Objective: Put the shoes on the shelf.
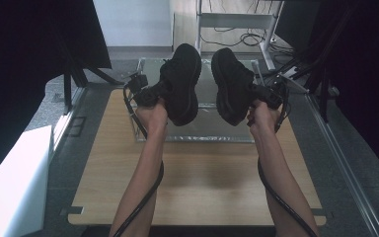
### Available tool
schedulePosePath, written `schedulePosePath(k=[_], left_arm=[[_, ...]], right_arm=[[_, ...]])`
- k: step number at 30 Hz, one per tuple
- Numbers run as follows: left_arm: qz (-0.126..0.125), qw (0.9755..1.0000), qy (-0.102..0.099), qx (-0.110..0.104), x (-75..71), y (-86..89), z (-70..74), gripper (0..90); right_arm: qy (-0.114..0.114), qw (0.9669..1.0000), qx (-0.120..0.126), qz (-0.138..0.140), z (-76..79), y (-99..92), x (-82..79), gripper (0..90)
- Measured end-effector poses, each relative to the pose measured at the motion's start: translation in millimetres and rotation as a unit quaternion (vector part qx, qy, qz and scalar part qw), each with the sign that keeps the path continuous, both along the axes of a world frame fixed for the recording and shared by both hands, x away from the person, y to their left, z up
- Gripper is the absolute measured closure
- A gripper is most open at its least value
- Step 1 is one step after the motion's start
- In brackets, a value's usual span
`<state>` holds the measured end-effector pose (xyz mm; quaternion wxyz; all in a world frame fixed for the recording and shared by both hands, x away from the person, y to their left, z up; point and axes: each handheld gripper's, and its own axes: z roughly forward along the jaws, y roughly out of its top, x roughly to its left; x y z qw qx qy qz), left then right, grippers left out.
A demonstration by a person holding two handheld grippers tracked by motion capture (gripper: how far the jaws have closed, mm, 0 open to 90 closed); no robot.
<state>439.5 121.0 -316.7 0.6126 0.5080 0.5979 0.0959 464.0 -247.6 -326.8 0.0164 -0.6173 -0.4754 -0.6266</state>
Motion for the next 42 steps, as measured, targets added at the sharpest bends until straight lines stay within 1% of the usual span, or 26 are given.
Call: schedulePosePath(k=[5, 7, 11, 14, 16, 18, 21, 23, 25, 28, 34, 36, 39, 41, 42], left_arm=[[0.011, 0.9998, 0.013, 0.008, 9.8, -2.9, -1.3, 79.6], [0.01, 0.9997, 0.015, 0.017, 13.5, -5.2, -1.1, 79.6], [0.015, 0.9992, 0.023, 0.03, 20.4, -9.8, -1.3, 79.6], [0.018, 0.999, 0.026, 0.032, 24.3, -11.6, -2.6, 79.6], [0.019, 0.999, 0.026, 0.032, 26.8, -12.3, -2.0, 79.6], [0.022, 0.9983, 0.03, 0.045, 29.7, -14.1, 0.4, 79.6], [0.022, 0.9976, 0.031, 0.058, 33.8, -16.8, 4.0, 79.4], [0.026, 0.9963, 0.033, 0.075, 36.0, -18.4, 6.9, 79.4], [0.029, 0.9945, 0.04, 0.093, 38.4, -19.4, 8.7, 79.3], [0.035, 0.9932, 0.046, 0.101, 39.9, -19.6, 10.0, 78.8], [0.031, 0.9932, 0.049, 0.101, 42.1, -23.8, 10.3, 77.4], [0.029, 0.993, 0.052, 0.102, 42.8, -26.0, 10.6, 77.1], [0.025, 0.9928, 0.055, 0.103, 44.4, -29.4, 11.5, 75.0], [0.022, 0.9932, 0.055, 0.1, 45.4, -30.2, 11.9, 72.9], [0.019, 0.9932, 0.059, 0.099, 46.9, -30.9, 11.7, 70.3]], right_arm=[[0.004, 0.9997, -0.021, -0.01, -0.5, 6.4, 10.6, 75.7], [0.005, 0.9996, -0.025, -0.012, -1.2, 9.5, 15.0, 75.8], [0.007, 0.9989, -0.044, -0.016, -1.5, 15.9, 23.8, 75.7], [0.006, 0.9983, -0.055, -0.018, -1.6, 18.0, 29.6, 75.7], [0.008, 0.9983, -0.054, -0.02, -2.2, 18.0, 32.9, 75.7], [0.011, 0.998, -0.058, -0.023, -1.5, 18.6, 35.3, 75.6], [0.009, 0.9963, -0.08, -0.028, 1.9, 22.9, 38.3, 75.4], [0.008, 0.9949, -0.096, -0.029, 3.9, 26.8, 39.8, 75.1], [0.007, 0.994, -0.106, -0.027, 4.1, 29.3, 40.7, 74.9], [0.009, 0.9938, -0.107, -0.029, 3.2, 31.8, 41.8, 74.3], [0.006, 0.9929, -0.114, -0.034, 3.4, 36.3, 41.6, 71.1], [0.002, 0.9918, -0.123, -0.035, 4.9, 40.2, 41.3, 69.7], [-0.001, 0.9919, -0.123, -0.029, 6.1, 46.5, 41.7, 64.0], [-0.005, 0.991, -0.131, -0.027, 6.3, 52.0, 41.6, 61.1], [-0.008, 0.9906, -0.134, -0.026, 6.1, 54.2, 41.4, 59.1]])
